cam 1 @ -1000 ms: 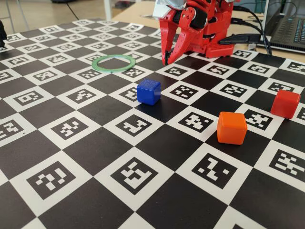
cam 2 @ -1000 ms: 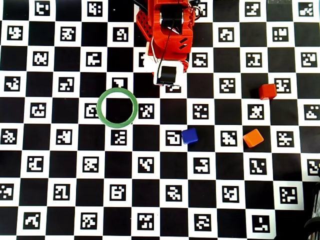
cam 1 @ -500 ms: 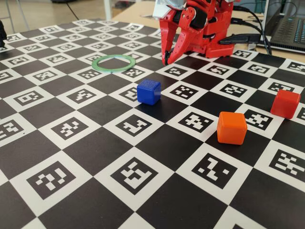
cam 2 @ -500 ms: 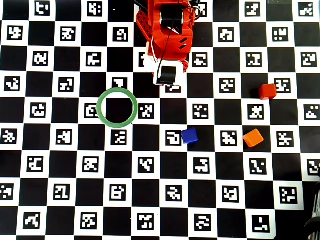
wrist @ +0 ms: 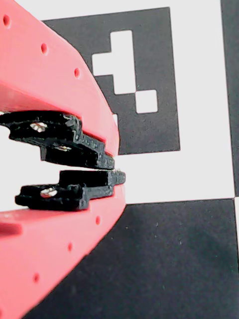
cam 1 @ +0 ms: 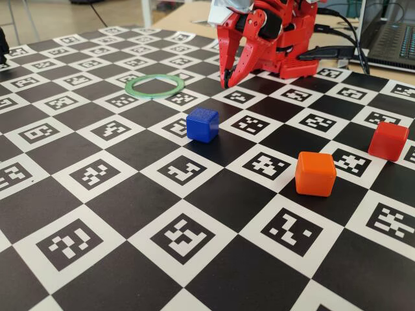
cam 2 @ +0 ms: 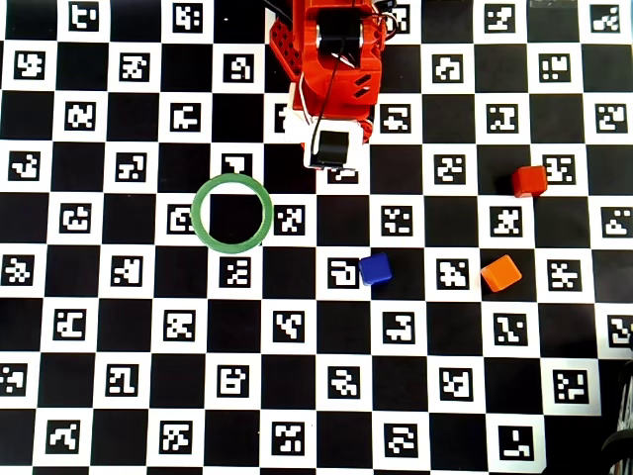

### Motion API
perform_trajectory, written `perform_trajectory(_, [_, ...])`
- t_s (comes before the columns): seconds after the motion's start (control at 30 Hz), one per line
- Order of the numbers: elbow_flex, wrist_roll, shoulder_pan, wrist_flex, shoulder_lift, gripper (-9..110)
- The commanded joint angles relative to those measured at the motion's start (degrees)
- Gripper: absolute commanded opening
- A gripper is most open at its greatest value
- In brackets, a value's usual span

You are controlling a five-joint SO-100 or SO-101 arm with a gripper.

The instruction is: Grab the red cube then put it in the green circle then put the blue cube on top and finally the orange cube on top

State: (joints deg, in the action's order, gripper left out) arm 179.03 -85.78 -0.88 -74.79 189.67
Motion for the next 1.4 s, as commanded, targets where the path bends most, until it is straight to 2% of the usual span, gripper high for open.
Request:
perform_trajectory(0.0, [2.5, -0.4, 0.2, -3.7, 2.8, -6])
perform_trajectory(0.4, [2.5, 0.1, -0.5, -3.7, 2.8, -6])
perform_trajectory(0.53, [-2.3, 4.3, 0.3, -3.0, 2.5, -6])
perform_trajectory(0.73, [-26.9, 24.0, 1.7, -0.8, -11.8, -6])
perform_trajectory(0.93, [-56.1, 46.1, 4.7, -10.5, -32.3, -6])
perform_trajectory(1.2, [-83.3, 62.7, 15.7, -28.8, -51.2, -5])
perform_trajectory(1.37, [-90.2, 72.5, 22.9, -30.8, -55.2, -2])
